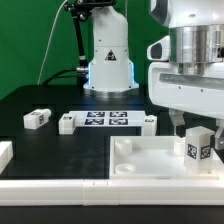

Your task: Assemble one leg

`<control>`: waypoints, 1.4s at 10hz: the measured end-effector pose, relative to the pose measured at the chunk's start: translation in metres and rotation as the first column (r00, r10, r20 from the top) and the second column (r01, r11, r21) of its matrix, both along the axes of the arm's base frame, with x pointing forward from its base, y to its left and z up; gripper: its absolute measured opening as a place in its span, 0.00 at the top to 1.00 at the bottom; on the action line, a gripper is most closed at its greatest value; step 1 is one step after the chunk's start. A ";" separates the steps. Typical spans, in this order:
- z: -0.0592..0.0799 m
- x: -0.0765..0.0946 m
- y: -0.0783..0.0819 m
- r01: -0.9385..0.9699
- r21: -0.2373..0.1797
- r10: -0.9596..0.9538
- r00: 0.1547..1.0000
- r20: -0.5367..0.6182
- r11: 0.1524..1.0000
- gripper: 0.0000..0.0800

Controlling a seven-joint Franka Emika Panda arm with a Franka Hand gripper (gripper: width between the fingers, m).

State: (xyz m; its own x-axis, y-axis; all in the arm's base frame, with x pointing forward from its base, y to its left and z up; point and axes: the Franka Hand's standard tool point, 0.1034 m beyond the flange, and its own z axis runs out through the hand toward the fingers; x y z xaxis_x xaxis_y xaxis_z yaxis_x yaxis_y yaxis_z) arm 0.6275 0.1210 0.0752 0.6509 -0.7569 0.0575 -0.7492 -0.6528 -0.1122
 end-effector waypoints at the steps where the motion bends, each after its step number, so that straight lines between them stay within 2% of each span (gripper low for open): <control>1: 0.000 0.000 0.001 -0.146 -0.018 0.146 0.989 0.003 0.989 0.20; 3: 0.000 0.001 0.001 -0.407 -0.054 0.408 0.913 0.005 0.912 0.19; 5: 0.001 0.001 0.001 -0.577 -0.080 0.579 0.815 0.000 0.813 0.19; 6: 0.001 0.003 -0.001 -0.691 -0.103 0.695 0.719 -0.006 0.715 0.19; 9: 0.001 0.003 -0.002 -0.836 -0.140 0.841 0.541 -0.036 0.531 0.19; 12: 0.001 0.003 -0.003 -0.856 -0.148 0.860 0.507 -0.049 0.496 0.19; 13: 0.001 0.003 -0.003 -0.855 -0.148 0.860 0.508 -0.049 0.496 0.33; 14: 0.001 0.003 -0.003 -0.850 -0.147 0.855 0.517 -0.047 0.506 0.33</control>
Offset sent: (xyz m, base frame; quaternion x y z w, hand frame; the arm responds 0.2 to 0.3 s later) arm 0.0028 0.0087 0.0017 0.0141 -0.0159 -0.3103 0.9504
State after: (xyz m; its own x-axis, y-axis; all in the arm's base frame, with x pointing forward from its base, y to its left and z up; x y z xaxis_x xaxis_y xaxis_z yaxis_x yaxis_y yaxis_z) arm 0.6304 0.1183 0.0763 0.9740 0.1802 0.1376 0.1791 -0.9836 0.0200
